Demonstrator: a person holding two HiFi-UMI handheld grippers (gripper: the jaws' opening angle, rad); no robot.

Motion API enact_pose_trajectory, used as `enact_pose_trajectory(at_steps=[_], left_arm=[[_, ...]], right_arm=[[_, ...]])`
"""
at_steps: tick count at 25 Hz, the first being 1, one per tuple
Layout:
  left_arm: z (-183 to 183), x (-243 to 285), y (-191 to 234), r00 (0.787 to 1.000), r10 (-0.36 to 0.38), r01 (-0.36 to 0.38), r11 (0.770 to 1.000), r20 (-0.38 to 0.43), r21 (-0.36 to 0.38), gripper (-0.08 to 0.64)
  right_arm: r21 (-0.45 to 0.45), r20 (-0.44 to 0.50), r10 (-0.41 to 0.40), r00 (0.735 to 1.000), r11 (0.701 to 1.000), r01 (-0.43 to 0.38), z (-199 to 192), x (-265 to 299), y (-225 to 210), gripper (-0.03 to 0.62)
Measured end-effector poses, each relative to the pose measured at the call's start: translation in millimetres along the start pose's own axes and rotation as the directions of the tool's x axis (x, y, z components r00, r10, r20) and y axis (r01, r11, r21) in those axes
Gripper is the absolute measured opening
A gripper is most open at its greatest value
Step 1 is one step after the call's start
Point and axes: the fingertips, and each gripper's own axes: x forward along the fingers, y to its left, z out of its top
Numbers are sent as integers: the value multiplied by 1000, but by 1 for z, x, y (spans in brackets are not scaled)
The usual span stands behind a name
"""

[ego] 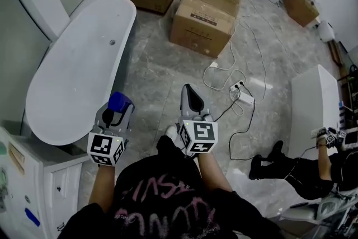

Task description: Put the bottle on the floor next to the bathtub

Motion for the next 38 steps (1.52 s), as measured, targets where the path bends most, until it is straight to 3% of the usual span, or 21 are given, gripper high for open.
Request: enact_pose_trajectory(at_steps=[14,31,38], left_arm=[[29,124,16,997,71,-71,997,-27,-17,164],[46,204,35,993,117,-117,993,-13,3,164],[44,243,57,993,119,-119,993,-18,5,164]], right_arm=[[18,-49,69,996,998,-68,6,106,-90,26],[-23,-33,120,992,992,-121,14,170,-130,26],[8,-46,118,992,993,-118,8,207,-143,25]])
